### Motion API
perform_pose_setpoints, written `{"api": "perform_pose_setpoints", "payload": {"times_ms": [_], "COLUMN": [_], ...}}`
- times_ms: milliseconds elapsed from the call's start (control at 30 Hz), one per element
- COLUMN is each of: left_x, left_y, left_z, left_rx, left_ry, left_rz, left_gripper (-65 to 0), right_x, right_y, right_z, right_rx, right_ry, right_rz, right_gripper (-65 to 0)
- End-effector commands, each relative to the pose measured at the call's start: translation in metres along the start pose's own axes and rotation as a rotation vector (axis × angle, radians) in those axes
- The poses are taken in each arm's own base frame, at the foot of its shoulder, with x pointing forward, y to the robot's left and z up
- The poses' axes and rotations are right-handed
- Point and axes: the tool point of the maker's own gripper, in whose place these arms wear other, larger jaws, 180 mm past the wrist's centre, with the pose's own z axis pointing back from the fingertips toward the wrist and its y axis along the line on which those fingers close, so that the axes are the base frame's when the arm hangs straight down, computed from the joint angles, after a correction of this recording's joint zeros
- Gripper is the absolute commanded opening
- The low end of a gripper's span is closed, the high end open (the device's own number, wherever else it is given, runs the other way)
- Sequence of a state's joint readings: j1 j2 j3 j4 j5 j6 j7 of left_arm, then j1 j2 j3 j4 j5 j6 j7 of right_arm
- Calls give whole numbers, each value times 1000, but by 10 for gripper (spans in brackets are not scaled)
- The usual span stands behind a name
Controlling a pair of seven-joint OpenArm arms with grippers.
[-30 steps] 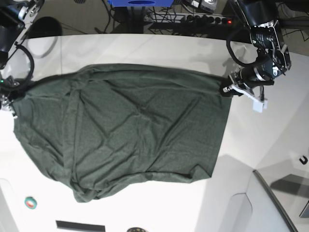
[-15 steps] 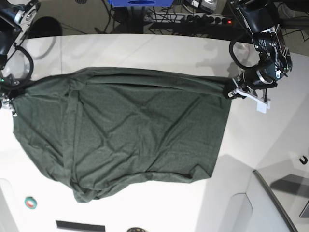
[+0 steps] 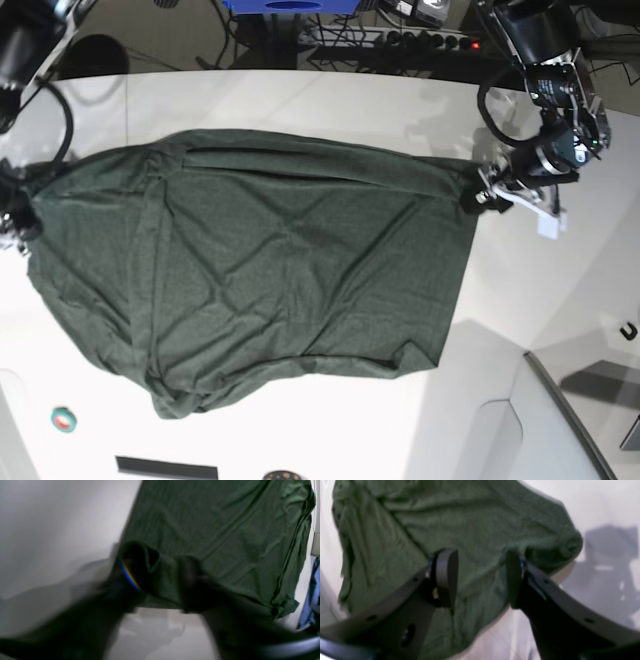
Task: Layout the t-shirt on the table in an organized manner, then fold the t-shirt properly
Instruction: 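Lift the held shirt edge with both grippers and lay it down, then release the shirt and move the right gripper to the shirt corner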
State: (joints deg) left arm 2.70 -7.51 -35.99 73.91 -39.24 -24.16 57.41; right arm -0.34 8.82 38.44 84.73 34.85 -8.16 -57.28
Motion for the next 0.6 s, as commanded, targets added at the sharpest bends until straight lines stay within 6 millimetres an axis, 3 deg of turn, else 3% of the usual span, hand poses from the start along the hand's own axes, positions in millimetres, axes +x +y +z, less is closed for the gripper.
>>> {"api": "perform_pose_setpoints", "payload": {"times_ms": [0, 133, 300, 433, 567], "left_x": [19, 31, 44, 33, 7], "left_y": [-6, -12, 9, 31, 31], "left_z": [8, 26, 63, 84, 86], "left_rx": [-14, 2, 79, 139, 104], "left_ry": [-56, -104, -195, -201, -134], "left_rz": [-34, -101, -104, -90, -178], "left_gripper": [-263, -150, -138, -140, -140], "right_x": [5, -62, -131, -160, -180], "right_y": [11, 21, 11, 16, 25], "right_z": [9, 19, 20, 13, 10], "right_rx": [31, 93, 111, 126, 147], "right_ry": [-16, 124, 245, 330, 357], "right_rz": [16, 109, 122, 142, 181], "right_gripper": [-359, -362, -363, -365, -365]}}
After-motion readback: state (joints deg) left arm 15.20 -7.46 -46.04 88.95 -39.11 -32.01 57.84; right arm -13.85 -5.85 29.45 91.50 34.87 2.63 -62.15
